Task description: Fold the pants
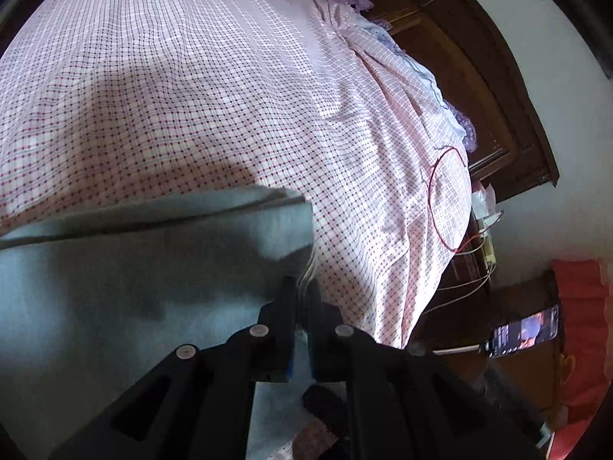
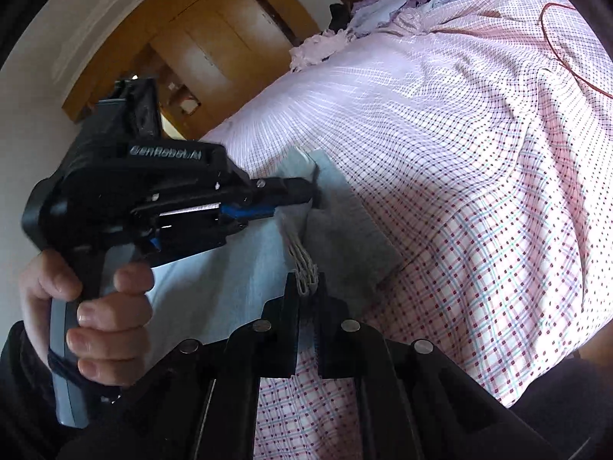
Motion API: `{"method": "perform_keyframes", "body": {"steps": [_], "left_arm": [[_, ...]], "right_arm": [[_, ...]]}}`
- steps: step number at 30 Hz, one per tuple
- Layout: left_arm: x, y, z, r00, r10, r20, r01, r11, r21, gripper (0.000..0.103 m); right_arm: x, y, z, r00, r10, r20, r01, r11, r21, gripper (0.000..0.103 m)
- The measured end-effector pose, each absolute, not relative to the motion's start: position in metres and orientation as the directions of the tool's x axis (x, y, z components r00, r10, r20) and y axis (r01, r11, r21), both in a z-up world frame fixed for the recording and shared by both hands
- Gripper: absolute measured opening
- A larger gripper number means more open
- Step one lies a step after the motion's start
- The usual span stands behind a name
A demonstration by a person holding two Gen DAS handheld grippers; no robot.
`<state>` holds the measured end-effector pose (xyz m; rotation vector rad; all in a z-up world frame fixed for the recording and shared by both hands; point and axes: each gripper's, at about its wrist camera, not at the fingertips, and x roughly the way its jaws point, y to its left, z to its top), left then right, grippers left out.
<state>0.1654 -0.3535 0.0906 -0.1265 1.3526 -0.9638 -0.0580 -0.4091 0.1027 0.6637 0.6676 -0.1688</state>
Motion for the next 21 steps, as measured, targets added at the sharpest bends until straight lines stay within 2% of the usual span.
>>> {"method": "perform_keyframes", "body": {"steps": [1, 2, 3, 4, 5, 6, 9, 14, 18, 21], "left_arm": [[0.168, -0.354, 0.09, -0.097, -0.652, -0.752, 0.495, 0.624, -0.604, 0.008], [0.171, -0.355, 0.09, -0.111, -0.667, -0.737, 0.481, 0.613, -0.627, 0.012], [0.174, -0.355, 0.091, -0.127, -0.689, -0.713, 0.472, 0.59, -0.655, 0.015], [0.175, -0.354, 0.094, -0.15, -0.72, -0.677, 0.463, 0.554, -0.692, 0.027], [0.175, -0.35, 0.098, -0.17, -0.757, -0.631, 0.454, 0.508, -0.732, 0.038], [0.174, -0.345, 0.104, -0.176, -0.785, -0.594, 0.457, 0.47, -0.755, 0.041], [0.163, -0.315, 0.131, -0.133, -0.826, -0.548, 0.553, 0.397, -0.733, 0.044], [0.139, -0.244, 0.152, 0.014, -0.788, -0.615, 0.658, 0.471, -0.588, 0.044], [0.123, -0.183, 0.144, 0.19, -0.687, -0.702, 0.669, 0.614, -0.42, 0.044], [0.111, -0.15, 0.126, 0.267, -0.634, -0.726, 0.647, 0.676, -0.353, 0.041]], "right_arm": [[-0.056, -0.411, 0.102, 0.779, 0.046, -0.626, 0.36, 0.785, 0.505, 0.0], [-0.052, -0.415, 0.101, 0.776, 0.029, -0.63, 0.372, 0.786, 0.494, 0.006], [-0.052, -0.416, 0.101, 0.771, 0.015, -0.637, 0.384, 0.787, 0.483, 0.018], [-0.053, -0.416, 0.102, 0.764, -0.007, -0.645, 0.403, 0.786, 0.469, 0.026], [-0.055, -0.417, 0.104, 0.764, -0.029, -0.645, 0.418, 0.783, 0.46, 0.04], [-0.058, -0.419, 0.107, 0.773, -0.05, -0.633, 0.428, 0.777, 0.461, 0.048], [-0.069, -0.426, 0.117, 0.81, -0.085, -0.58, 0.425, 0.766, 0.481, 0.05], [-0.065, -0.429, 0.119, 0.826, -0.065, -0.56, 0.401, 0.766, 0.503, 0.05], [-0.048, -0.42, 0.12, 0.793, -0.075, -0.604, 0.4, 0.813, 0.424, 0.05], [-0.031, -0.422, 0.108, 0.698, -0.166, -0.696, 0.485, 0.825, 0.289, 0.05]]}}
